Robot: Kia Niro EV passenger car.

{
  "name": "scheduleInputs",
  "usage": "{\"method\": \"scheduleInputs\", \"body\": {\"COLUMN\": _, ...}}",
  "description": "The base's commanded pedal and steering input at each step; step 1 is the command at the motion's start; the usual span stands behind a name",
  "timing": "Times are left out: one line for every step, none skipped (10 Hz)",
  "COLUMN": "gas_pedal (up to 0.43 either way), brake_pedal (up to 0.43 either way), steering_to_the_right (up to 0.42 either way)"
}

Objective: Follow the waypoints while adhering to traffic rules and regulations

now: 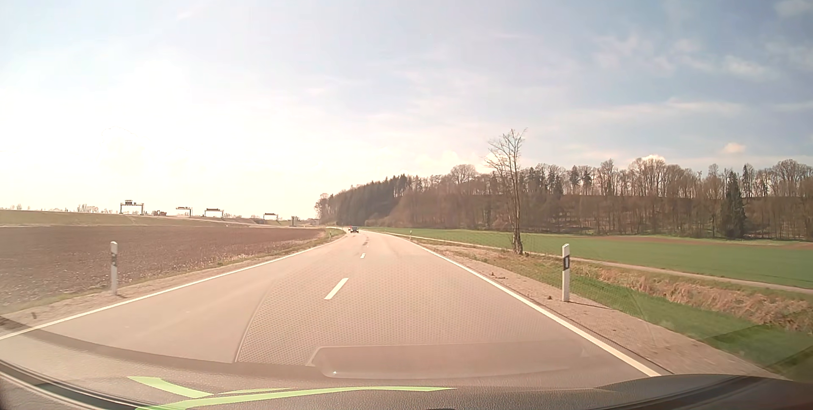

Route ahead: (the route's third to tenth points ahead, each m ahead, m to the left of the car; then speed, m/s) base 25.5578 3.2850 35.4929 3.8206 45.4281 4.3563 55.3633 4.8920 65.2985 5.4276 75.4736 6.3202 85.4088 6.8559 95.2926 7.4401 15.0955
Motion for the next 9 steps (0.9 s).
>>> {"method": "scheduleInputs", "body": {"gas_pedal": 0.138, "brake_pedal": 0.0, "steering_to_the_right": -0.002}}
{"method": "scheduleInputs", "body": {"gas_pedal": 0.138, "brake_pedal": 0.0, "steering_to_the_right": -0.002}}
{"method": "scheduleInputs", "body": {"gas_pedal": 0.138, "brake_pedal": 0.0, "steering_to_the_right": -0.003}}
{"method": "scheduleInputs", "body": {"gas_pedal": 0.138, "brake_pedal": 0.0, "steering_to_the_right": -0.005}}
{"method": "scheduleInputs", "body": {"gas_pedal": 0.138, "brake_pedal": 0.0, "steering_to_the_right": -0.005}}
{"method": "scheduleInputs", "body": {"gas_pedal": 0.138, "brake_pedal": 0.0, "steering_to_the_right": -0.005}}
{"method": "scheduleInputs", "body": {"gas_pedal": 0.138, "brake_pedal": 0.0, "steering_to_the_right": -0.006}}
{"method": "scheduleInputs", "body": {"gas_pedal": 0.138, "brake_pedal": 0.0, "steering_to_the_right": -0.006}}
{"method": "scheduleInputs", "body": {"gas_pedal": 0.138, "brake_pedal": 0.0, "steering_to_the_right": -0.007}}
